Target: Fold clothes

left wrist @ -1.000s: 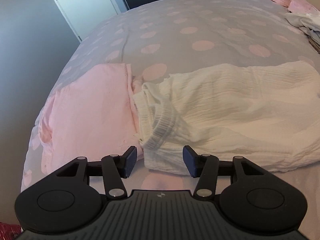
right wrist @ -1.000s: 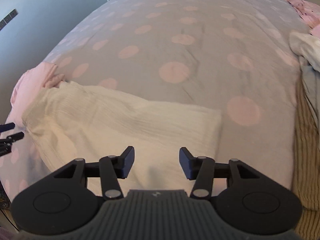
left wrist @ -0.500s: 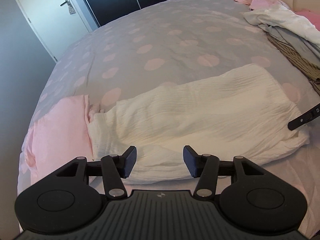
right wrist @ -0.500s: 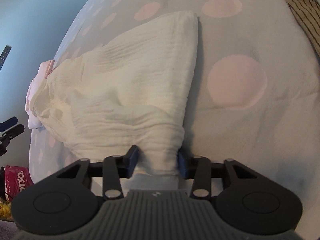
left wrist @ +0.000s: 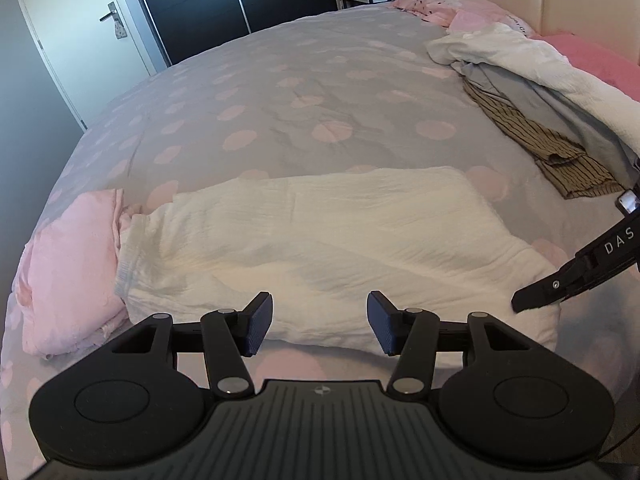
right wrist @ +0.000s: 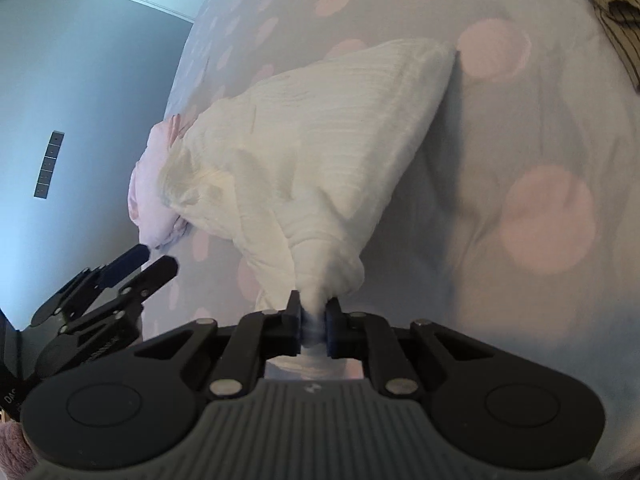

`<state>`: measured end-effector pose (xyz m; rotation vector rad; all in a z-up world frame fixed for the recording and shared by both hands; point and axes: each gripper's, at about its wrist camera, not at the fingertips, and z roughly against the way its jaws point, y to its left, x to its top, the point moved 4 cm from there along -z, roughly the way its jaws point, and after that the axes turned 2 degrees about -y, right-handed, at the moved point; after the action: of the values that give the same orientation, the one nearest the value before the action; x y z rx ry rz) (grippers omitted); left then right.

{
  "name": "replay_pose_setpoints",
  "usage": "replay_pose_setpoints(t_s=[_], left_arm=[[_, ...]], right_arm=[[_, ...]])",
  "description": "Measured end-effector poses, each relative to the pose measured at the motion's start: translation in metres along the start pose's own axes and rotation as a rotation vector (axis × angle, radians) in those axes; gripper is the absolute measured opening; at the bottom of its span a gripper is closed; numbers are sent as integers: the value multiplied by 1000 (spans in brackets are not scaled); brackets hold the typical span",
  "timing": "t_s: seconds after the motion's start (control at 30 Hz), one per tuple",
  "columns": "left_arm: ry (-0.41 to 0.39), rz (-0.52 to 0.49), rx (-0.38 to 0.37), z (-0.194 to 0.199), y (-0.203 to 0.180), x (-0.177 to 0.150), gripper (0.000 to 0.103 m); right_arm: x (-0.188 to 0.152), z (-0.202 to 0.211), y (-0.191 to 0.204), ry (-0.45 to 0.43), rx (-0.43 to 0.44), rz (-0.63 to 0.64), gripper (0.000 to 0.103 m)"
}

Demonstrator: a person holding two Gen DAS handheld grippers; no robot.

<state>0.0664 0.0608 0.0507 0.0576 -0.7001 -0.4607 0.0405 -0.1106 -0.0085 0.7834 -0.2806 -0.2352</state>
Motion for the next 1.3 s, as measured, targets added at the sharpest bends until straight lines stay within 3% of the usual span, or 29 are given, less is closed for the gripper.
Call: replay_pose_setpoints(t_s=[0.17,0.27,0.43,0.57,0.7,0.83,0.97,1.13,1.3], left_arm=[[15,-21,13,6,-18,-25,50],[21,3,21,11,-24,-42,50],[22,24,16,20,-36,-64,50],[16,51,3,24,-50,-74,51],[9,59,-3,26,-67,-79,52],[-24,28,19,23,-94,-70,59],[-32,-13,23,9,-126,-64,60],[-21,-128,83,-13,-161,-66,62],[-29,-228,124,-30,-175,-66,67]], right_arm=[[-45,-15,3,9,-16,2,12],[-52,-25,0,3,-49,36,13],[-52,-16,-6,-5,-95,127,33],[-51,-1,-14,33,-136,202,42],[-36,18,-20,38,-211,309,44],[-8,35,-20,22,-313,533,46],[8,41,-16,14,-390,914,58],[12,28,-19,-1,-388,1292,58],[3,12,-28,-23,-404,1638,72]])
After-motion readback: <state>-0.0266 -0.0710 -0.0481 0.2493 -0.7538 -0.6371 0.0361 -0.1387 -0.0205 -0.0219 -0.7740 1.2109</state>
